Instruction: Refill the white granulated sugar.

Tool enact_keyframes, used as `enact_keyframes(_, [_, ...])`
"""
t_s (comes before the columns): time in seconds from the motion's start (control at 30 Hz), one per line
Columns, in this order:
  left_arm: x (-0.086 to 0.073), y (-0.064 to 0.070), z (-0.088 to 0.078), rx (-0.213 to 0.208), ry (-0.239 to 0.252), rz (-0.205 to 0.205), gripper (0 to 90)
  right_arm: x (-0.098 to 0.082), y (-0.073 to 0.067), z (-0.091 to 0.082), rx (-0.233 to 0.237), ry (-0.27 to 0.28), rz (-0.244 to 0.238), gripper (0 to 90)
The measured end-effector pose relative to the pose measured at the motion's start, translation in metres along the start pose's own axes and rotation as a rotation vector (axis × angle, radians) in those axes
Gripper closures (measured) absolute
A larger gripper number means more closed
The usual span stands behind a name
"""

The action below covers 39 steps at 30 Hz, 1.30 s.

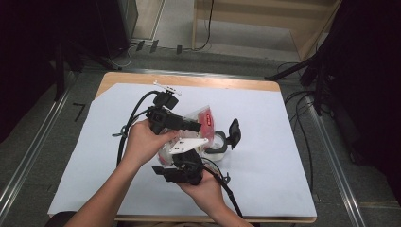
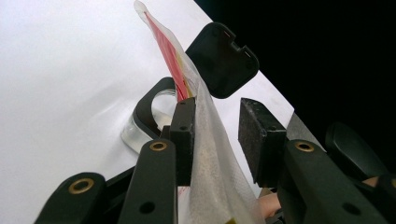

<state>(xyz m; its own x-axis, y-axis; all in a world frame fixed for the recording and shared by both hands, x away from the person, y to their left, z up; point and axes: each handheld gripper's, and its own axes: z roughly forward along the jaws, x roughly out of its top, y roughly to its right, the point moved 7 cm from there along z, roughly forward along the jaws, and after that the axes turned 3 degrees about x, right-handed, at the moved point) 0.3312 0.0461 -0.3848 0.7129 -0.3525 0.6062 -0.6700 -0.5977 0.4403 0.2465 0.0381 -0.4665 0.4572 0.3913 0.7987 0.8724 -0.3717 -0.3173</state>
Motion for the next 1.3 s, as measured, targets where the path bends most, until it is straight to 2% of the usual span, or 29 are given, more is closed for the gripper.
enact_keyframes(0.47, [0.0011, 0.0036, 0.0017, -0.007, 0.021, 0.004, 66.8, -0.0003, 0.0004, -0.0019, -0.008, -0.003, -0.002, 63.3])
enact_keyframes(1.3, [0.0014, 0.0066, 0.001, 0.002, 0.017, 0.016, 66.0, -0.0002, -0.0009, -0.0019, -0.008, -0.005, -0.007, 63.0])
